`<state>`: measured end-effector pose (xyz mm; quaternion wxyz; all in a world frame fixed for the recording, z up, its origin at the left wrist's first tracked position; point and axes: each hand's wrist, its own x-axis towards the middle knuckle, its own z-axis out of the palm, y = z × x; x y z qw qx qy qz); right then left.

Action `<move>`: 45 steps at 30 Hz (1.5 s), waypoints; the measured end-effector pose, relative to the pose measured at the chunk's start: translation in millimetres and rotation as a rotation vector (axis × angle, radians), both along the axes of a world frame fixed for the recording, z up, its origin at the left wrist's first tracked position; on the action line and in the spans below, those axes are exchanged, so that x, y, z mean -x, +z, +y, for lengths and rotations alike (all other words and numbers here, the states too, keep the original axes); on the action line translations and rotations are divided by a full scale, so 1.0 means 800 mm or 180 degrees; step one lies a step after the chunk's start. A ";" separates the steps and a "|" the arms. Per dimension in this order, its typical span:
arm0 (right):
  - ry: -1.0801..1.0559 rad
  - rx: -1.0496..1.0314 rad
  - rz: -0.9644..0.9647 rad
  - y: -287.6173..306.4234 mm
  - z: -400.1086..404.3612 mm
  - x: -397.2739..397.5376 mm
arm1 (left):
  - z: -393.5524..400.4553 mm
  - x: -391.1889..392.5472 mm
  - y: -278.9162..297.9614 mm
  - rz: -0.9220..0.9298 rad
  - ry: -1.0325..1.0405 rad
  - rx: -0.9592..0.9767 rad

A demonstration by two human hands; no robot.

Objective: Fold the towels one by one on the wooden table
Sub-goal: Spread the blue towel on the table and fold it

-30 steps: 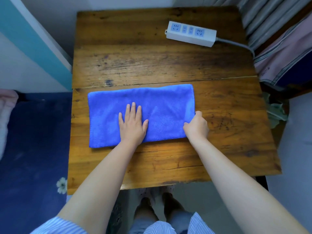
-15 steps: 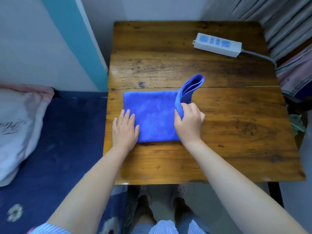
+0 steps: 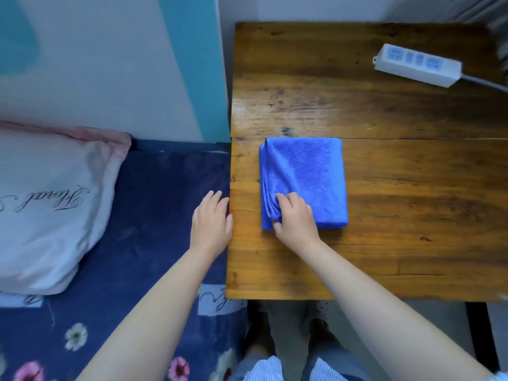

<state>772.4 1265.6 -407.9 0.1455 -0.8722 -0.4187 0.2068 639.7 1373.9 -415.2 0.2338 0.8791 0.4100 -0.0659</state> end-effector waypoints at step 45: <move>0.0192 0.0778 -0.0028 0.047 0.056 -0.230 | 0.001 -0.176 -0.001 0.0505 -0.0902 -0.0266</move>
